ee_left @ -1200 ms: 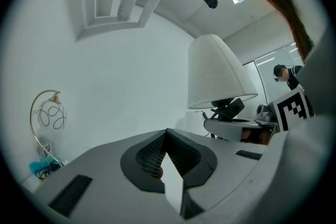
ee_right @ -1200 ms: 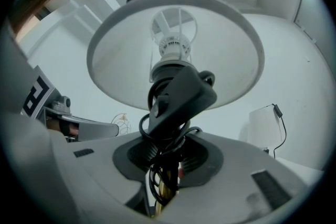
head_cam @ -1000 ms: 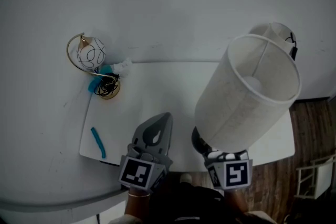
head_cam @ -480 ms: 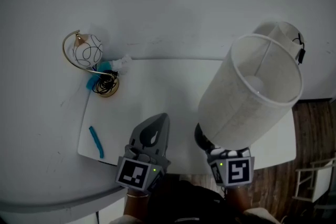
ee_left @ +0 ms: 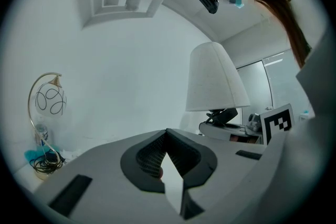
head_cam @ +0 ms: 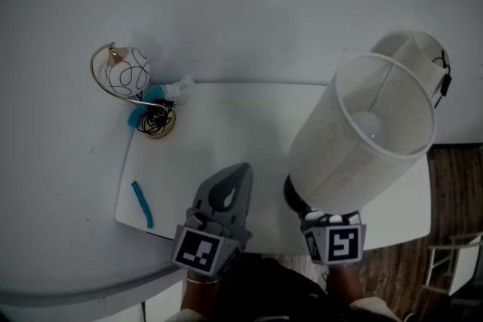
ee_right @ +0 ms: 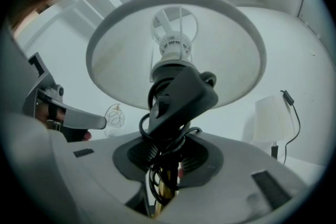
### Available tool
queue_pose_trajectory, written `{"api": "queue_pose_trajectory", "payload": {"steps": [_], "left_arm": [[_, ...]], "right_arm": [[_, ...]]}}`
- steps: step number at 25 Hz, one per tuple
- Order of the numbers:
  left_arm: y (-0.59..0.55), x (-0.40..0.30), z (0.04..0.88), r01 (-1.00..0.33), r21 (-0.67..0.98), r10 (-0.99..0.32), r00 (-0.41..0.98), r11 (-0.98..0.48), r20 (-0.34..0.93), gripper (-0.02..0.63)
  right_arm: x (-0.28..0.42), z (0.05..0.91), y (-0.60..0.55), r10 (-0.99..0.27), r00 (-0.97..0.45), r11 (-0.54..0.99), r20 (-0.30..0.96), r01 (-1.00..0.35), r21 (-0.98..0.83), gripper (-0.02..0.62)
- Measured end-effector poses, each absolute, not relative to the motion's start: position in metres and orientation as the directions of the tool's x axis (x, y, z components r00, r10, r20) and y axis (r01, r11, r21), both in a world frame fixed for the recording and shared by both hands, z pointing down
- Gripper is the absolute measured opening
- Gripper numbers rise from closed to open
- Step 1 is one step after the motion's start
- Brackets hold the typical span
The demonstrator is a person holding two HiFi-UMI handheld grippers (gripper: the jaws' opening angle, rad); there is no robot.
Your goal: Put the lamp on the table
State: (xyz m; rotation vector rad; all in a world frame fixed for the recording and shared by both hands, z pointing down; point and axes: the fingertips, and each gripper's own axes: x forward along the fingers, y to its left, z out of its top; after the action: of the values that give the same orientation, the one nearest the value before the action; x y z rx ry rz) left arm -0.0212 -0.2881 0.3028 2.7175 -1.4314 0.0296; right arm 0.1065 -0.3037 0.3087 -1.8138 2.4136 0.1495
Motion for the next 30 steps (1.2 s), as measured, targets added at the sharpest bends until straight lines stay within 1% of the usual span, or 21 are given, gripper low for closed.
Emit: {"api": "queue_pose_trajectory", "payload": {"steps": [15, 30], "left_arm": [[-0.307, -0.03, 0.308, -0.834, 0.022, -0.833, 0.552, -0.551, 0.042, -0.002], [-0.294, -0.023, 0.316, -0.827, 0.001, -0.827, 0.562, -0.562, 0.022, -0.002]], "right_arm": [[0.097, 0.337, -0.323, -0.959, -0.235, 0.242, -0.156, -0.97, -0.029, 0.104], [0.089, 0.362, -0.318, -0.964, -0.219, 0.226, -0.153, -0.974, -0.03, 0.104]]}}
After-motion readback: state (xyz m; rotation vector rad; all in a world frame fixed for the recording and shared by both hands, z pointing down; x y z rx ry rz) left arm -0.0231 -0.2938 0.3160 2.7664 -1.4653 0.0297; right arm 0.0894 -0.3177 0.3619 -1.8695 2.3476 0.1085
